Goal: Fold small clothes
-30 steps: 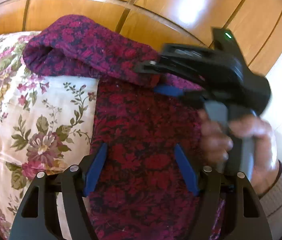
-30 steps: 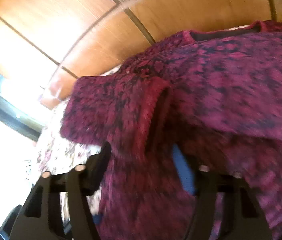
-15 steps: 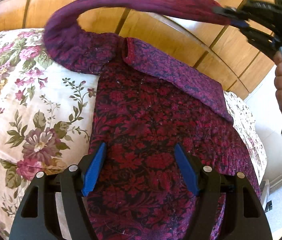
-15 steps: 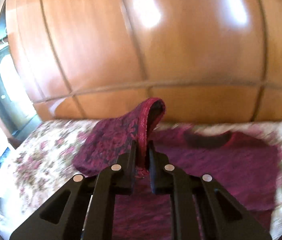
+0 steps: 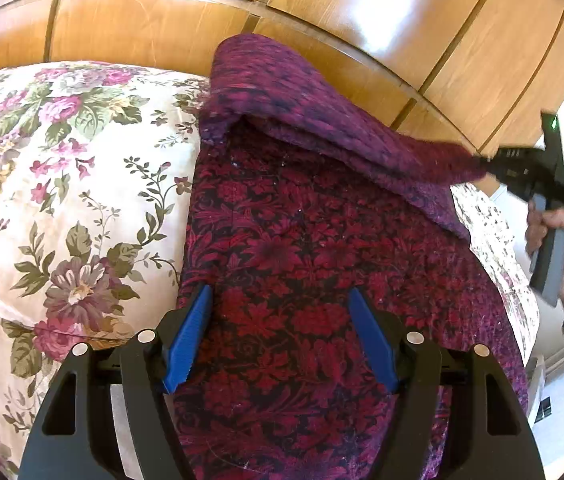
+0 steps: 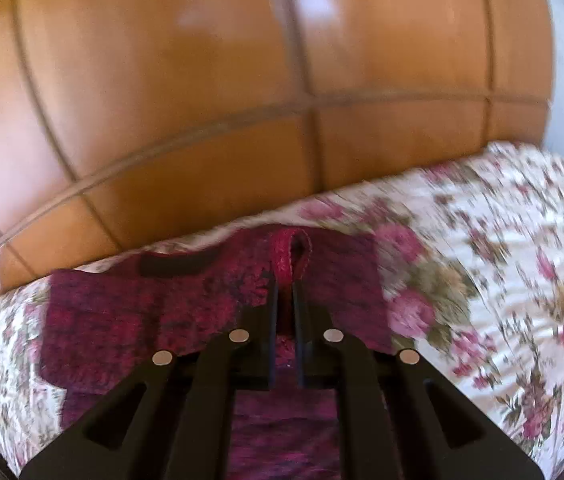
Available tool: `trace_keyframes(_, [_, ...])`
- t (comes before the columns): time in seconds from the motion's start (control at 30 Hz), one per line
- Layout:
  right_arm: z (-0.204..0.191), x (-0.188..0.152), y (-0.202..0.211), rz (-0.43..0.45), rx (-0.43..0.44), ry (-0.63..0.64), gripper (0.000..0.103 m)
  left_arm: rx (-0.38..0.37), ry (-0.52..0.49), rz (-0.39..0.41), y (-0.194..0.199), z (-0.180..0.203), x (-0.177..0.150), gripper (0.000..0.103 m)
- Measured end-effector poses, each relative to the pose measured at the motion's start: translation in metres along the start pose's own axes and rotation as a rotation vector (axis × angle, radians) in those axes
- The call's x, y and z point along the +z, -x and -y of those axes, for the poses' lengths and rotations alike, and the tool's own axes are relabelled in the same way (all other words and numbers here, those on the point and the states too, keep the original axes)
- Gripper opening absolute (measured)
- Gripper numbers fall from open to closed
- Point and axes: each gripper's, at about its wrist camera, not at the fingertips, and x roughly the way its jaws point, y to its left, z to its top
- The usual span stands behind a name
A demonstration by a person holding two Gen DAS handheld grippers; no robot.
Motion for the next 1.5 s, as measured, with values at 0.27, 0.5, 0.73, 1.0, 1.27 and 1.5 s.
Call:
trace_keyframes(0.27, [0.039, -0.025, -0.034, -0.106, -0.009, -0.085, 0.005, 0.014, -0.009, -0.006, 0.002, 0.003, 0.003, 0.069])
trace_keyframes(0.5, [0.053, -0.025, -0.009, -0.047, 0.001, -0.088, 0.039, -0.049, 0.095, 0.005, 0.028, -0.018, 0.038, 0.069])
trace_keyframes(0.73, [0.007, -0.025, 0.011, 0.000, 0.055, 0.088, 0.049, 0.071, 0.178, 0.065, 0.021, -0.065, 0.093, 0.069])
trace_keyframes(1.0, [-0.010, -0.031, -0.030, -0.058, 0.008, 0.125, 0.051, 0.112, 0.126, 0.107, -0.005, -0.062, 0.149, 0.069])
trace_keyframes(1.27, [0.001, -0.039, -0.054, -0.064, -0.033, 0.134, 0.053, 0.094, -0.087, 0.131, -0.048, -0.008, 0.192, 0.052])
trace_keyframes(1.5, [0.007, -0.046, -0.059, -0.058, -0.029, 0.141, 0.054, 0.157, -0.115, -0.010, -0.120, -0.003, 0.200, 0.047])
